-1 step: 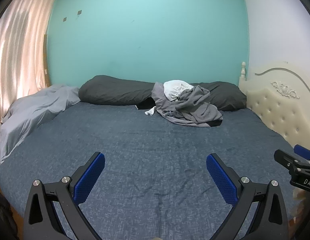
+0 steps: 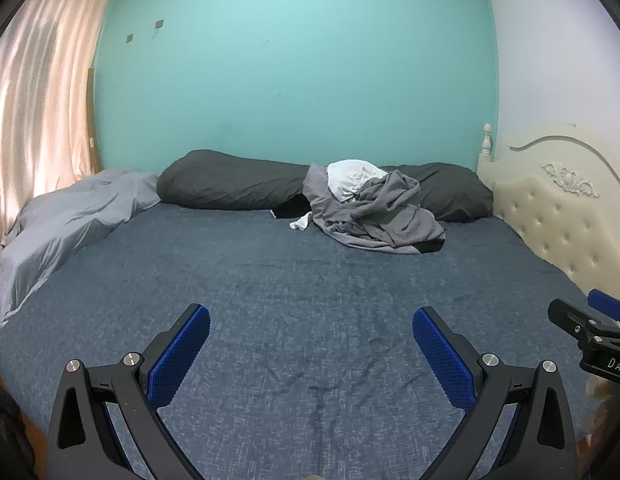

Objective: Fold clothes

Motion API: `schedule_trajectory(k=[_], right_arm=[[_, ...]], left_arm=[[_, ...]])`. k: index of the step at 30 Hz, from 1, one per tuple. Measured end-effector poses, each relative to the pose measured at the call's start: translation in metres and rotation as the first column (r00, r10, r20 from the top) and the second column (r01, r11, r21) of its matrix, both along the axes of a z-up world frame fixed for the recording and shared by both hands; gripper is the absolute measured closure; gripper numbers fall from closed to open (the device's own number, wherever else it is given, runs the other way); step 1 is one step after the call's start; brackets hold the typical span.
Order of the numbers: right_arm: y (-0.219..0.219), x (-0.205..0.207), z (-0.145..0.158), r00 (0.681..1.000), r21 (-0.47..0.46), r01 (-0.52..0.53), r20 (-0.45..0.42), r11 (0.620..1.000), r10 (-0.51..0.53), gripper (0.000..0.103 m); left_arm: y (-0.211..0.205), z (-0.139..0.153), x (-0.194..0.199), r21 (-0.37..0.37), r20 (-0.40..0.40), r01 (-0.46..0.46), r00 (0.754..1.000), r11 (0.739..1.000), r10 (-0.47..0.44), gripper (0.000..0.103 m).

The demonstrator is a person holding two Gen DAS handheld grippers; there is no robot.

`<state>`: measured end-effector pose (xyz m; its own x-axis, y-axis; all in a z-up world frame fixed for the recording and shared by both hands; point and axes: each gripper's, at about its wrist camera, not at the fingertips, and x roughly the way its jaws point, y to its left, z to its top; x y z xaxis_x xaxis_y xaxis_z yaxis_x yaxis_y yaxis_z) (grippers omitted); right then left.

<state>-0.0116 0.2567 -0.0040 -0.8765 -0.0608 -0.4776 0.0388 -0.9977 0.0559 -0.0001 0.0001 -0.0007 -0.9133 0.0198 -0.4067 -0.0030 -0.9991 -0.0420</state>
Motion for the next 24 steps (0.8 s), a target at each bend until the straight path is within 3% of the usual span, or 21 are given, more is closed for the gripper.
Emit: schedule_trajectory(k=[24], right_arm=[[0.001,0.001,-0.001,1.0,0.003,-0.003,0.001,1.0,0.003,0.0]], left_arm=[[-0.002,-0.009,0.0,0.003,0.003,0.003,1.0,1.0,-0.003,0.0]])
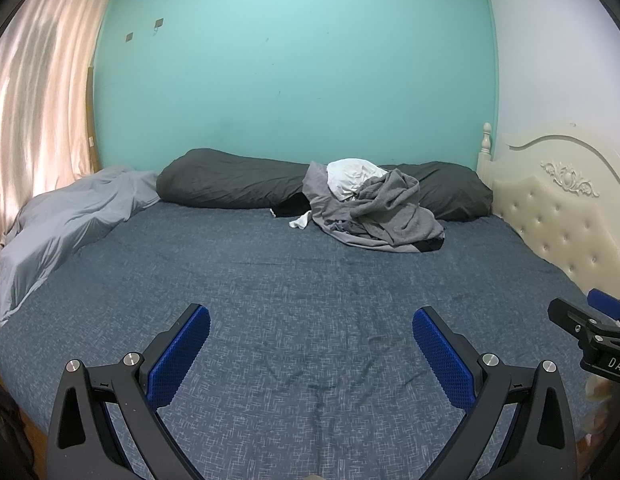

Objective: Fold clothes

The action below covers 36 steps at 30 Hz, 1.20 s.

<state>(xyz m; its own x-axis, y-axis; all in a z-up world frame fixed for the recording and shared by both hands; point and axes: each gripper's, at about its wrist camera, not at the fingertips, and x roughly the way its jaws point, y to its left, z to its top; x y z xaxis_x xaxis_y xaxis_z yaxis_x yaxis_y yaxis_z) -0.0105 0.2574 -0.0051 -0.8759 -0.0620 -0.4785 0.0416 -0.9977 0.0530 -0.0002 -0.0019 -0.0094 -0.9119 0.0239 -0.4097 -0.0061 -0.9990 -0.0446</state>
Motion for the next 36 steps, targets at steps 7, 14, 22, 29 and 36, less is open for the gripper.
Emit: schedule_trajectory(k=[7,14,22,29,36], right_arm=[[0.0036,-0.0006,0.0061,1.0,-0.002,-0.004,0.005,1.0,0.004,0.0],[0.0033,0.0002,0.005,1.0,-0.003,-0.004,0.003,1.0,0.004,0.0],[0.0021,0.0001,0.0043,1.0,-0.003,-0.003,0.002,1.0,0.003,0.0],[0.0027,0.0003,0.0041,1.0,-0.003,-0.002,-0.001,1.0,0.002,0.0],[0.0017,0.0016,0.0035,1.0,-0.003,-0.001,-0.002,1.0,0.001,0.0]], left_arm=[[0.0003,0.0009,0.0013,0.001,-0.001,0.003,1.0,1.0,-0.003,0.0],[0.0004,0.0006,0.0017,0.001,-0.001,0.005,1.0,1.0,-0.005,0.0],[0.0009,0.0039,0.0015,0.001,0.0,0.006,1.0,1.0,-0.006,0.0],[0.0006,0.0067,-0.0004,0.003,0.001,0.008,1.0,1.0,-0.008,0.0],[0.0005,0.0081,-0.0014,0.007,0.0,0.01,1.0,1.0,-0.01,0.0]])
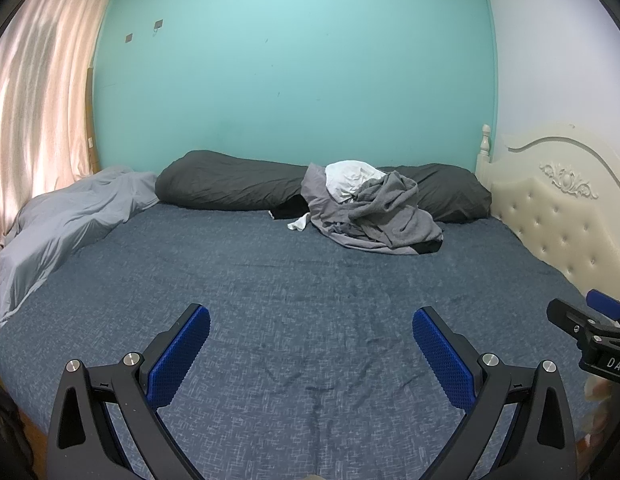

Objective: Fold clothes

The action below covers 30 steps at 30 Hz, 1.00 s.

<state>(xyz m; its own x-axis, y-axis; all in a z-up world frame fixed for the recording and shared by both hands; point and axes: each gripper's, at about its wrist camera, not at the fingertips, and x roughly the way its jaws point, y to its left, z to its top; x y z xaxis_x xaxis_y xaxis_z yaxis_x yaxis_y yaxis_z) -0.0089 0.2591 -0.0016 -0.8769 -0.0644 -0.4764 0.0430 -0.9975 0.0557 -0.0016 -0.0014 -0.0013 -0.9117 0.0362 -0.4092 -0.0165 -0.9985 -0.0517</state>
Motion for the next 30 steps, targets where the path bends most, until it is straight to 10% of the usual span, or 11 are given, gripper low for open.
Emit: schedule_trajectory(k=[30], right_arm=[[0.001,-0.007,0.004,1.0,-0.002,-0.005,0.008,1.0,0.005,0.0]], left_arm=[[0.001,-0.001,-0.015,-0.001,0.003,0.016,1.0,1.0,-0.016,0.0]])
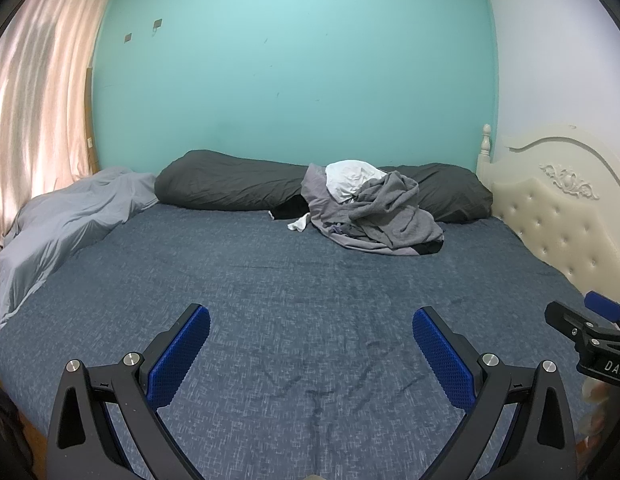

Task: Fold clothes
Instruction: 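Move the right tool toward the clothes pile and close on the grey sweatshirt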

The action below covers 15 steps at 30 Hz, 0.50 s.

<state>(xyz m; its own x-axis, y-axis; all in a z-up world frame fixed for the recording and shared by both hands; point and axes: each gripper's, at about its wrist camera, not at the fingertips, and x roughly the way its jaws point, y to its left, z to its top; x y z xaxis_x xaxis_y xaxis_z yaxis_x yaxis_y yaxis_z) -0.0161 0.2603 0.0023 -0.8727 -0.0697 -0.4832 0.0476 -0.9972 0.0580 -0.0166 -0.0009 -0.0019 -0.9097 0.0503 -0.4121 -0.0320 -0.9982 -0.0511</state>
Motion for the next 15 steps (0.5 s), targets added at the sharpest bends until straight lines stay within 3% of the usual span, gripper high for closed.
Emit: schedule_trajectory(k=[7,15], right_arm=[[0.0,-0.016,-0.001,1.0,0.01,0.005,0.008,1.0,-0.005,0.0],[0.006,-0.084,0.001,1.0,0.026,-0.01,0.02,1.0,0.01,0.0]], left_arm=[[0.001,-0.002,-0.022,0.003,0.021,0.015,1.0,1.0,-0.015,0.0],[0.001,-0.007,-0.089,0.005,0.053,0.019,0.998,1.0,-0.019,0.0]])
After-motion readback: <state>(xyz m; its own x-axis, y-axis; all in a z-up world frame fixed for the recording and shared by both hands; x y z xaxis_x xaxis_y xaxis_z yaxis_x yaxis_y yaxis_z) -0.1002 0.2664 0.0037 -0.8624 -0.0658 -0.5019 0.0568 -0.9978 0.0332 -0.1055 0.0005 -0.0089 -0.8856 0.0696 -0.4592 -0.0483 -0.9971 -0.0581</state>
